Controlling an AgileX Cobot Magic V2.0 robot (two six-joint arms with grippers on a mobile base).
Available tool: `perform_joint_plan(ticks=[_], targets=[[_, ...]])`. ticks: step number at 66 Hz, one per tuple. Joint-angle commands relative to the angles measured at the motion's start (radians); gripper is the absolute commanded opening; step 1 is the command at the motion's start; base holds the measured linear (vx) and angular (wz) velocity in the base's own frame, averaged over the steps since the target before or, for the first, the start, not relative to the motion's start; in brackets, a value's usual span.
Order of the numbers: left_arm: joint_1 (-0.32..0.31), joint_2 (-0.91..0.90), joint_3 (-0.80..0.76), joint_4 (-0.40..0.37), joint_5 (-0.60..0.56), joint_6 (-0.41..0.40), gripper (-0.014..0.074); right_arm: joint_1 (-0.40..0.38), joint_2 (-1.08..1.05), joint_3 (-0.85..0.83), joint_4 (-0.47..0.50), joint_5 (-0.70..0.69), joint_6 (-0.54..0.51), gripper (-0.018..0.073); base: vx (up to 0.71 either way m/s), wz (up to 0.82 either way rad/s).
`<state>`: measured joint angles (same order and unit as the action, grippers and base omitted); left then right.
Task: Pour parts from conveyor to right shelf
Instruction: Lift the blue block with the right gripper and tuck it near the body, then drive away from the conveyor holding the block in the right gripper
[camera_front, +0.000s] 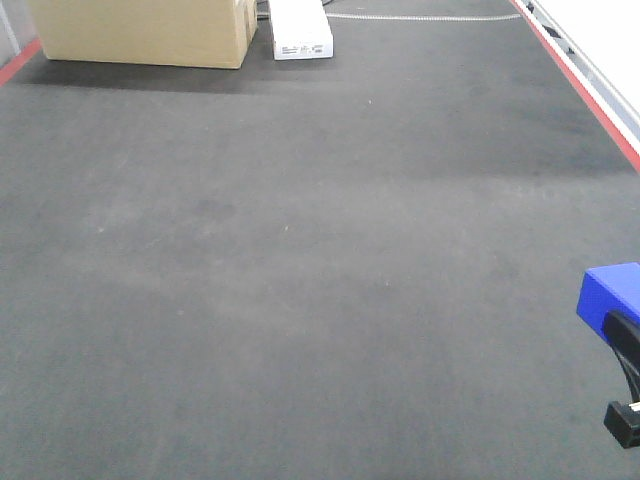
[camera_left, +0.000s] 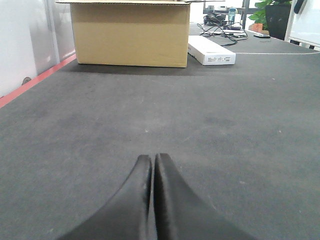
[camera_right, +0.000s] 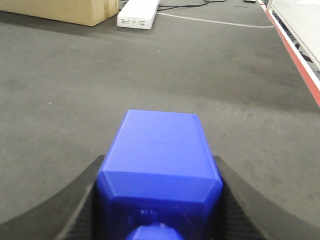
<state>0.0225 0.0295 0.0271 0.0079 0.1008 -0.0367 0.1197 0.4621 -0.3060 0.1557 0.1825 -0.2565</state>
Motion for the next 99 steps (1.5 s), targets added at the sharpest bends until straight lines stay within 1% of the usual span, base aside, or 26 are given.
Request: perform_joint_plan(ticks=[1, 23, 37, 78, 99], targets=[[0.002, 0.016, -0.020, -0.008, -0.079, -0.008, -0.0006, -0.003, 0.004, -0.029, -0.002, -0.080, -0.004, -0.0005, -0.15, 0.03], [0.002, 0.016, -0.020, -0.008, -0.079, -0.008, -0.0006, -0.003, 0.004, -0.029, -0.002, -0.083, -0.004, -0.0005, -0.24, -0.05], [0.002, 0.016, -0.020, -0.008, -0.079, -0.008, -0.0006, -0.003, 0.004, -0.029, -0.002, -0.083, -0.004, -0.0005, -0.33, -0.33], [0.002, 0.016, -0.020, -0.008, -0.079, -0.008, -0.0006, -0.003, 0.004, -0.029, -0.002, -0.081, -0.004, -0.0005, -0.39, -0.60], [0.002, 0.016, -0.020, -0.008, -0.079, -0.008, -0.0006, -0.003, 0.004, -0.029, -0.002, -0.080, -0.004, -0.0005, -0.36, -0.90]])
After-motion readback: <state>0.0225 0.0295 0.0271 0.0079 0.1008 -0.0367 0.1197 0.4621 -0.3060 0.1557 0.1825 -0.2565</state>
